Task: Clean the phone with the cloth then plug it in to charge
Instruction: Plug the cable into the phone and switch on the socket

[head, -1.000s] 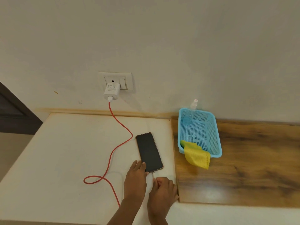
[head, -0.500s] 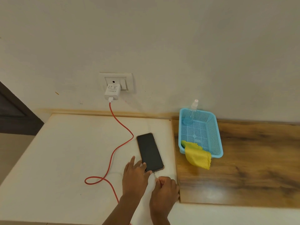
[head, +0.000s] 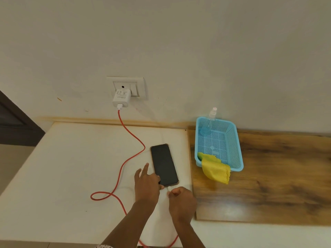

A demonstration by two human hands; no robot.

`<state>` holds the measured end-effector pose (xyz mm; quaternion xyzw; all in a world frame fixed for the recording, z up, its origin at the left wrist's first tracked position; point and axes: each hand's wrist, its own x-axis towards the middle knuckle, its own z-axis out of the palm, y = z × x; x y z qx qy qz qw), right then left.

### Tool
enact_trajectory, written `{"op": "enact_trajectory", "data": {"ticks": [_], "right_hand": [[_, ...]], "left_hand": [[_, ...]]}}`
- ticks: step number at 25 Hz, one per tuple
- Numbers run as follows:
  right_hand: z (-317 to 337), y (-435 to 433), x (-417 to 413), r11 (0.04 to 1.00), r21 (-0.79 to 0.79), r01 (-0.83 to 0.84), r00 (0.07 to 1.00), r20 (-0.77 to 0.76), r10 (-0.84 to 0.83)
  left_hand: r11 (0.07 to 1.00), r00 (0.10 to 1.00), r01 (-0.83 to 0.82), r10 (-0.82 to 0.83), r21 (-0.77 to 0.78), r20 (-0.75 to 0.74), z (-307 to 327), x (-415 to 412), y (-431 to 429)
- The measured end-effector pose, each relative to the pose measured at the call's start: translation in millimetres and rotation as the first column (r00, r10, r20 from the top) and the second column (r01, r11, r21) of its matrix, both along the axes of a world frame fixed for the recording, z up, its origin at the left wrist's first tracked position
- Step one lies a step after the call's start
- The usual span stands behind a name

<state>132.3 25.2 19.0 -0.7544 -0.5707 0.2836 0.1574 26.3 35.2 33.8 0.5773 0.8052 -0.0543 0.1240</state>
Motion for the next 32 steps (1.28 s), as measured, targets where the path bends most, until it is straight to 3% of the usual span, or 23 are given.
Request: {"op": "enact_trajectory", "data": {"ticks": [7, 12, 18, 26, 29, 32], "right_hand": [[3, 7, 5, 0.997, -0.043, -0.062, 0.998, -0.007, 0.061], [3, -5, 1, 0.999, 0.011, -0.048, 0.996, -0.073, 0.049], [-5, -9, -1, 0.998, 0.046, -0.044, 0.995, -0.085, 0.048], [-1, -1, -9, 0.994, -0.061, 0.096, 0.985, -0.139, -0.103], [0, -2, -7, 0.995, -0.088, 0.050, 0.987, -0.150, -0.063], [4, -1, -5, 0.995, -0.091, 0.043, 0.974, -0.218, -0.062]], "left_hand": [[0.998, 0.996, 0.041, -0.044, -0.037, -0.080, 0, -2, 0], [0.995, 0.980, 0.079, -0.089, -0.059, -0.177, -2, 1, -6], [0.993, 0.977, 0.098, -0.109, -0.064, -0.184, -4, 2, -6], [0.985, 0.965, 0.147, -0.164, -0.093, -0.205, -1, 1, -11], [0.972, 0.964, 0.185, -0.208, -0.145, -0.163, 9, -5, -9], [0.986, 0.988, 0.151, -0.148, -0.075, 0.044, 36, -16, -1]]}}
